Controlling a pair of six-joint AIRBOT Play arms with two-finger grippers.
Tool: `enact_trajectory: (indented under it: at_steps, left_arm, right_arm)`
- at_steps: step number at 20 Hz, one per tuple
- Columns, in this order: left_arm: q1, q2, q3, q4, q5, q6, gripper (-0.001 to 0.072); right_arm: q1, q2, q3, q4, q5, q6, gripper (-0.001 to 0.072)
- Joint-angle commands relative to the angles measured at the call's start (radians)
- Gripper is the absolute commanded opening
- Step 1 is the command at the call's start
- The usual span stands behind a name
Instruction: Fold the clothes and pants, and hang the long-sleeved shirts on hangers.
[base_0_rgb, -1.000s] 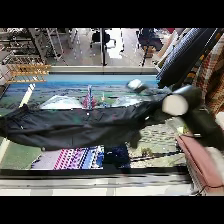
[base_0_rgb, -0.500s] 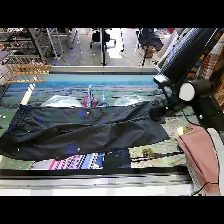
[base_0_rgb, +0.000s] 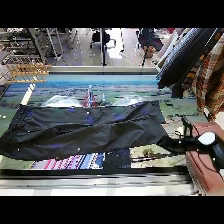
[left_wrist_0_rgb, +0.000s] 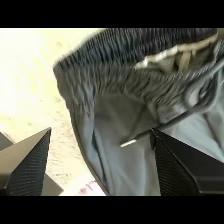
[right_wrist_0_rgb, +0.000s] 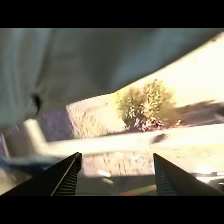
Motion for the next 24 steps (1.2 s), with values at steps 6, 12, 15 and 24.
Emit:
enact_trajectory:
  at_steps: [6,12,15,24]
  left_arm:
    - [-0.037,0.036,-0.207,-0.054,-0.313,0.018,0.0593]
    - [-0.058,-0.016,-0.206,-0.064,-0.381,-0.098,0.0545]
    - [-0.078,-0.019,-0.199,-0.068,-0.411,-0.179,0.0386]
    - [-0.116,-0.019,0.207,-0.148,-0.046,-0.115,0.0014]
  right_arm:
    - [-0.181,-0.087,-0.140,0.229,-0.344,0.003,0.0502]
    - [-0.094,-0.313,-0.087,0.567,-0.505,-0.267,0.0377]
    - [-0.035,-0.369,0.020,0.572,-0.501,-0.322,0.0046]
    - [-0.018,-0.341,0.497,0.376,-0.218,-0.175,0.0032]
